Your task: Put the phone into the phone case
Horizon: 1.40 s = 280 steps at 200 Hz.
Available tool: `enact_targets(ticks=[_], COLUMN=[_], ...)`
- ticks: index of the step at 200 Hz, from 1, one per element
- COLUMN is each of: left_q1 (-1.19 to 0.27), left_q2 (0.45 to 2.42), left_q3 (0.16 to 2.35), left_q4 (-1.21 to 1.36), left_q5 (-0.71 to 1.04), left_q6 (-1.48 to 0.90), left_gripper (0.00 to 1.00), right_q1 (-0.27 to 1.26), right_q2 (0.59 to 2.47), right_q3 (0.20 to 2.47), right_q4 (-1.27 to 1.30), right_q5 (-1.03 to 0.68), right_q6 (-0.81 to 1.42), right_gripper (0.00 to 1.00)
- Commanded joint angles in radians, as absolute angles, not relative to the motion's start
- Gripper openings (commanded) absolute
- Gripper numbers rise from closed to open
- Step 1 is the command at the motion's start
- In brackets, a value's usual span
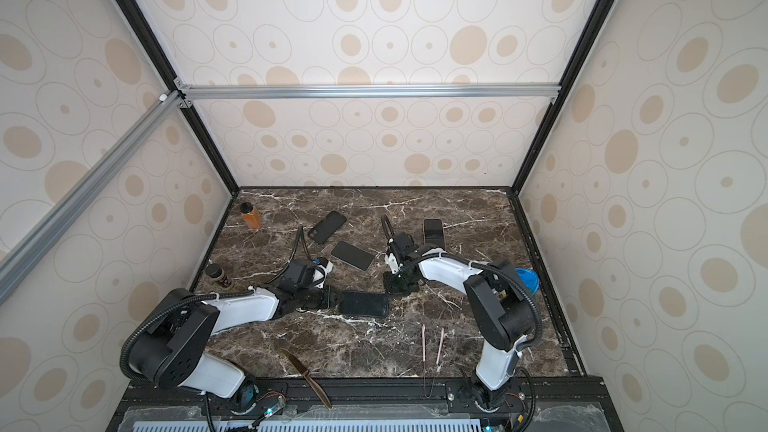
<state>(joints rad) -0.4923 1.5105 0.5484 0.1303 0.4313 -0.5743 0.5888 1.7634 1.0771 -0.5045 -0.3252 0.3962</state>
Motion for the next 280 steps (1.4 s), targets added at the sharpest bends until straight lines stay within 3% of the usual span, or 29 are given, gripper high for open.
enact_targets(ticks=[1, 134, 206, 280], left_q1=[-0.487, -0.487, -0.486, -0.487], left_q2=[1.537, 1.553, 1.539, 1.531], left_q3=[0.571, 0.564, 0.534, 0.525], left_q4=[0.109, 0.128, 0.142, 0.147], left_q5=[0.451, 0.523, 0.522, 0.525], left_q6=[-0.545, -0.548, -0.561, -0.567], left_gripper=[0.26, 0.23, 0.23, 0.23], right_q1=[0.587, 0.617, 0.693, 0.72], right_q2=[1.793, 1.838, 1.924, 1.996], right_q3=[1.08, 1.062, 1.109, 1.1], right_q4=[-0.511, -0.5, -0.559, -0.531], right_q5=[-0.335, -0.382, -0.249, -0.266], right_q6=[0.396, 0.417, 0.417, 0.425], right_gripper=[0.17, 0.14, 0.12, 0.1])
